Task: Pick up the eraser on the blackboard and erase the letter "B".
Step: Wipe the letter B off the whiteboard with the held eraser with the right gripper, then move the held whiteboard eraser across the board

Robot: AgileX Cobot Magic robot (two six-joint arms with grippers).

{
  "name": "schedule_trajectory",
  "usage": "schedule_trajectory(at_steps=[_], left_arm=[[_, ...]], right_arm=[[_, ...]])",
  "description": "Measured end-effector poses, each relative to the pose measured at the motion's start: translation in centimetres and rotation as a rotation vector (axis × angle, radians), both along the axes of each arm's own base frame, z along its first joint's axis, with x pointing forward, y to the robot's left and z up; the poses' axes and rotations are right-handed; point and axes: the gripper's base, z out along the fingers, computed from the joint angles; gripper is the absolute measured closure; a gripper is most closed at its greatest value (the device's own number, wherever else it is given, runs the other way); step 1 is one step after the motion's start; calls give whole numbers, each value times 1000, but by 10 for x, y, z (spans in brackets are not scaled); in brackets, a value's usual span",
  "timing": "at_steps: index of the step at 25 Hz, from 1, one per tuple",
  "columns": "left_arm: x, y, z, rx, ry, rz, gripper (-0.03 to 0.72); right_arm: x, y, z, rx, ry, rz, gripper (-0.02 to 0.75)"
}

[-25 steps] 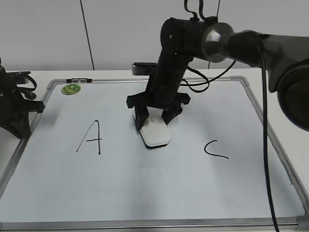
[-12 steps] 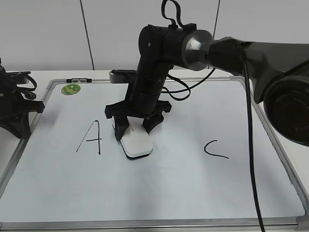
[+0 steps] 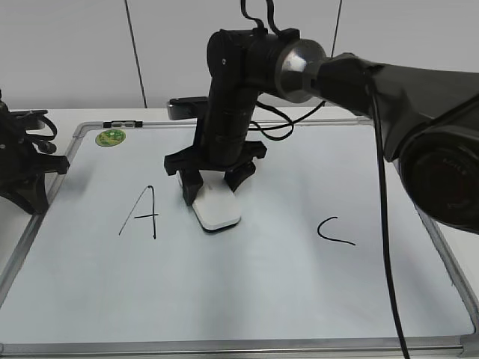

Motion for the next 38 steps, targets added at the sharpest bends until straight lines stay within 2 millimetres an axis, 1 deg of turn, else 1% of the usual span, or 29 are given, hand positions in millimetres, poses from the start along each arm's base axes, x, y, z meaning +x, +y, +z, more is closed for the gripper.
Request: schedule_trajectory(at_steps=[1, 4, 7, 13, 19, 23, 28, 31, 34, 38], left_arm=[[0, 0, 0, -1, 0, 1, 604], [0, 0, 0, -1, 0, 1, 604], [0, 0, 0, -1, 0, 1, 604], [0, 0, 0, -1, 0, 1, 604], [0, 0, 0, -1, 0, 1, 604], [0, 0, 0, -1, 0, 1, 604], [0, 0, 0, -3, 0, 2, 603], [0, 0, 0, -5, 0, 3, 603], [0, -1, 0, -7, 0, 4, 603], [0, -1, 0, -9, 0, 6, 603]], right_arm=[[1, -1, 1, -7, -9, -7, 211], [12, -16, 8, -38, -48, -48, 211], [28, -42, 12, -49, -62, -110, 211], [50, -90, 24, -59, -89, -214, 211], [64, -135, 38, -83, -119, -297, 211], [63, -161, 40, -98, -96, -345, 211], [53, -195, 42, -135, -54, -400, 211], [48, -212, 38, -150, -22, -426, 211], [44, -235, 29, -168, 20, -456, 211], [41, -255, 19, -186, 56, -472, 211]])
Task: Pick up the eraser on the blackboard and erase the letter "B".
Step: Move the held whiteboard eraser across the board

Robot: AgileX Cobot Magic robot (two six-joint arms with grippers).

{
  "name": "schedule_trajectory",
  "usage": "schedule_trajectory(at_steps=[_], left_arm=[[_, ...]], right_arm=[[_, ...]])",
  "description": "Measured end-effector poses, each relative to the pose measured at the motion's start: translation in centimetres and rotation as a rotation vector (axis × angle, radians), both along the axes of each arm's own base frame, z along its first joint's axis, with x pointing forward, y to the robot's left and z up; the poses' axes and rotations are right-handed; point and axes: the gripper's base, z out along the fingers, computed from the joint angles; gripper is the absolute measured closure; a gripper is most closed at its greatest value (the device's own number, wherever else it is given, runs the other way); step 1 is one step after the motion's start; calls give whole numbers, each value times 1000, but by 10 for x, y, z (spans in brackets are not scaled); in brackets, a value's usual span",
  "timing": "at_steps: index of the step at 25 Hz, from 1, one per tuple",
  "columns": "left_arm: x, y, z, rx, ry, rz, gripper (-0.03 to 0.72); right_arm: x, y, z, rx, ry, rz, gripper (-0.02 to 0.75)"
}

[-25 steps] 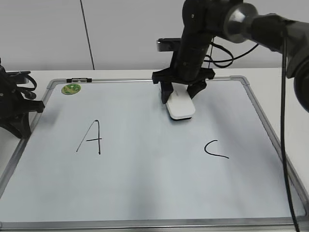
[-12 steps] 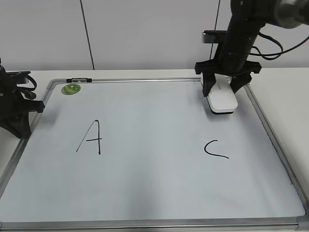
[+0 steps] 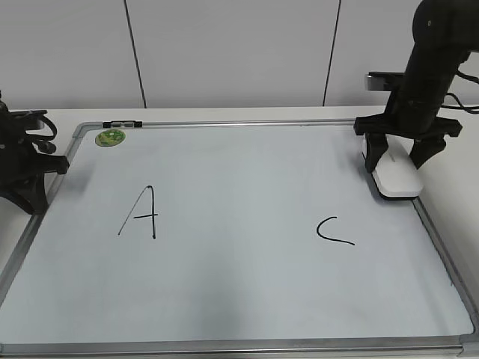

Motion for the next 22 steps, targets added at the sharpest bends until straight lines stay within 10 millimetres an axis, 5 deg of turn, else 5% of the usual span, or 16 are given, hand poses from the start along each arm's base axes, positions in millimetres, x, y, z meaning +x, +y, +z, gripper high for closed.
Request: schedule_trajectory(at_steps=[22], left_arm=[[0, 0, 0, -1, 0, 1, 603]], right_arm=[[-1, -3, -3, -4, 2, 15, 211]])
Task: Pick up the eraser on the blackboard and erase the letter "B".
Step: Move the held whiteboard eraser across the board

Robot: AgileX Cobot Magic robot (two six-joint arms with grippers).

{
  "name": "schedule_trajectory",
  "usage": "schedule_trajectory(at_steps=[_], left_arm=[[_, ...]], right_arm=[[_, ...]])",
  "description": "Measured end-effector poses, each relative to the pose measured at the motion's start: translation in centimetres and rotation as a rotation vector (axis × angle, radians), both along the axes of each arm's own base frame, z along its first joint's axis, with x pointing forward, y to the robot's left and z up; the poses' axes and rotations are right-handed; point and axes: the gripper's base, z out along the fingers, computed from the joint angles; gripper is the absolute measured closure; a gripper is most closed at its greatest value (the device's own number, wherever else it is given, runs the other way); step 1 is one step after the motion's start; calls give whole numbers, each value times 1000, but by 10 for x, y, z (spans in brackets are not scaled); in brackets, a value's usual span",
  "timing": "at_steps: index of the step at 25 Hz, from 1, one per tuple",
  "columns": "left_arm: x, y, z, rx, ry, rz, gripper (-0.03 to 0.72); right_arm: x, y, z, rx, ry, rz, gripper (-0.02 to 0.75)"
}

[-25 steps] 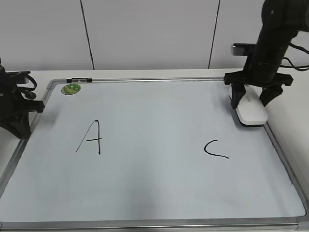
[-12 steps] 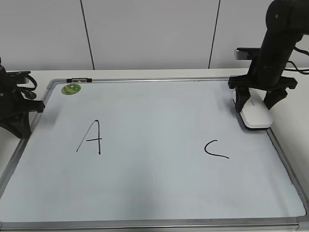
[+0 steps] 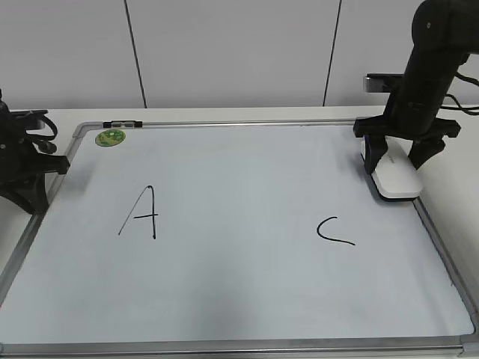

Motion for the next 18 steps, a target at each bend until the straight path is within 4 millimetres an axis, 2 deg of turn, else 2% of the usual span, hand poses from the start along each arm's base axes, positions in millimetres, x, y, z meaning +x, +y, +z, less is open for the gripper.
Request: schedule_trajectory(at_steps=[5, 10, 18], left_arm=[[0, 0, 0, 0, 0, 0, 603], [0, 0, 0, 0, 0, 0, 603], [0, 0, 0, 0, 0, 0, 603]], right_arm=[[0, -1, -2, -9, 4, 2, 212], [2, -1, -15, -16, 32, 4, 211], [2, -2, -15, -27, 31, 10, 208]])
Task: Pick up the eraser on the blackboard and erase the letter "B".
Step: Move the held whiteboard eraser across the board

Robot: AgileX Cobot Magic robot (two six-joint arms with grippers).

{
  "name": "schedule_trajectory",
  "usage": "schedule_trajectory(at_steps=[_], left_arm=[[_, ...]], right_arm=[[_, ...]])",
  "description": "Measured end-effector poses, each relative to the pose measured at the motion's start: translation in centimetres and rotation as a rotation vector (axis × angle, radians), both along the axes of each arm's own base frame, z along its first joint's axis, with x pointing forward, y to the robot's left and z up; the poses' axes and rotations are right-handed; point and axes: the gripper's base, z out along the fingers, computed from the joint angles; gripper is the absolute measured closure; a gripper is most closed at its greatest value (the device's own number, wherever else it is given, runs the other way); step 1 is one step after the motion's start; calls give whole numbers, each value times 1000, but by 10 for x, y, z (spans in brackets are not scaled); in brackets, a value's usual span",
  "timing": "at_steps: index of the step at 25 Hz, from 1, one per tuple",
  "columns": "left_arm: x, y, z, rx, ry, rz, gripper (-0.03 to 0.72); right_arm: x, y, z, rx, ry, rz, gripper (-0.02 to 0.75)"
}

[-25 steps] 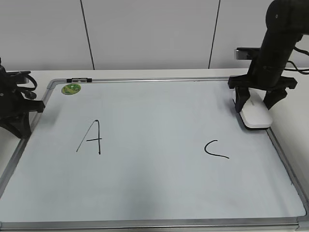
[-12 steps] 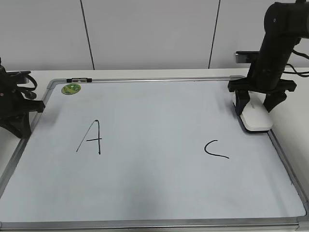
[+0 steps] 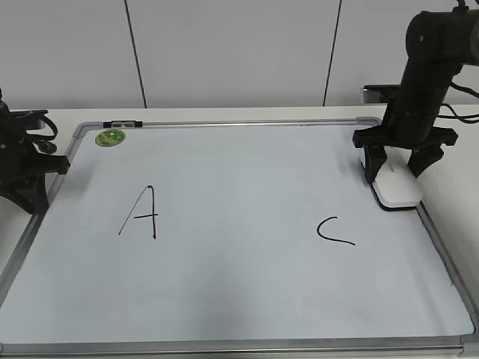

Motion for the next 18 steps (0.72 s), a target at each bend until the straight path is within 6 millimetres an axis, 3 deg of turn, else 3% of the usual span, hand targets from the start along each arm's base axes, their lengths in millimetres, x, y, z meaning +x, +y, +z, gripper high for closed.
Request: schedule_trajectory(at_steps=[6, 12, 15, 18], left_arm=[[0, 0, 0, 0, 0, 0, 603], [0, 0, 0, 0, 0, 0, 579], [1, -2, 5, -1, -28, -1, 509], [1, -2, 20, 3, -67, -5, 381]], right_arm=[[0, -1, -1, -8, 0, -3, 101], [0, -1, 0, -7, -4, -5, 84], [-1, -1, 11, -6, -29, -5, 84], [-2, -1, 26, -3, -60, -6, 84]])
